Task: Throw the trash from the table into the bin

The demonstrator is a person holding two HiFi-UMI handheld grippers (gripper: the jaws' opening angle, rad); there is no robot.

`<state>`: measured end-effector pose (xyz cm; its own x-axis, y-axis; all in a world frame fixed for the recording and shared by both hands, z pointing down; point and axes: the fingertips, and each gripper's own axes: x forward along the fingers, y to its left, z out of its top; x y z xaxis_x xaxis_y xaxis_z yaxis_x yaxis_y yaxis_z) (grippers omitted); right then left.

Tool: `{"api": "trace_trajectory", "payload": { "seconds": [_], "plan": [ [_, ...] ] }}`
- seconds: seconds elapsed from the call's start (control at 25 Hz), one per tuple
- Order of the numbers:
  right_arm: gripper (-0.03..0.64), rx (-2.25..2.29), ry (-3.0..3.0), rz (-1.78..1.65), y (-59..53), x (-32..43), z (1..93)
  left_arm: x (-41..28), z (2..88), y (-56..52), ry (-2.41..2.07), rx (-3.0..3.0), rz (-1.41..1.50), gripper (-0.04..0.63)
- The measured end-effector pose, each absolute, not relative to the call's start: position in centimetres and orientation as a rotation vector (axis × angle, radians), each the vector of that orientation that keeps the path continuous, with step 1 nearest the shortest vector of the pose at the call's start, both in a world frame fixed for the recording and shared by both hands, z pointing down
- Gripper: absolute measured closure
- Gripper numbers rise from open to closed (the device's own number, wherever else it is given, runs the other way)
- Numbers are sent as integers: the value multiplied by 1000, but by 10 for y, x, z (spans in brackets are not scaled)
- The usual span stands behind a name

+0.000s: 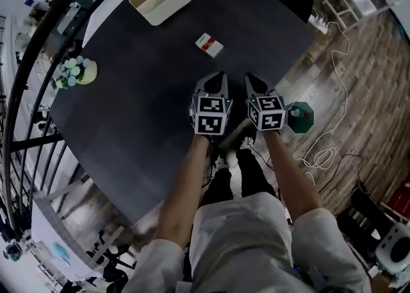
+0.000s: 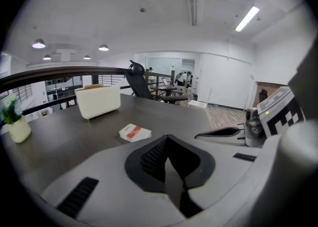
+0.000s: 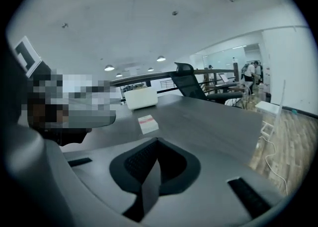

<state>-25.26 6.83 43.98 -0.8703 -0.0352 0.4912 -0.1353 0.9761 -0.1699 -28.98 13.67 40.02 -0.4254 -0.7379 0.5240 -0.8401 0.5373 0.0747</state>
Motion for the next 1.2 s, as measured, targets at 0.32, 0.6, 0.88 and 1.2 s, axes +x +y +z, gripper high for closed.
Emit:
{"api": "trace_trajectory", "payload": {
  "seconds": [0.32,0.6,0.88,1.2],
  "plan": [
    [584,-161,-2603,199,113,-326,444,-340,411,187,-2364,1078,181,568],
    [426,-334,-2548,17,125,-374,451,-373,419,202,-2404,968,126,568],
    [202,-406,-2408,-183,122,-420,479,-408,427,208,-2424,883,104,568],
    [316,-453,-2313,-182,135,-436,501,-415,436,221,-2413,836,101,568]
  ]
}}
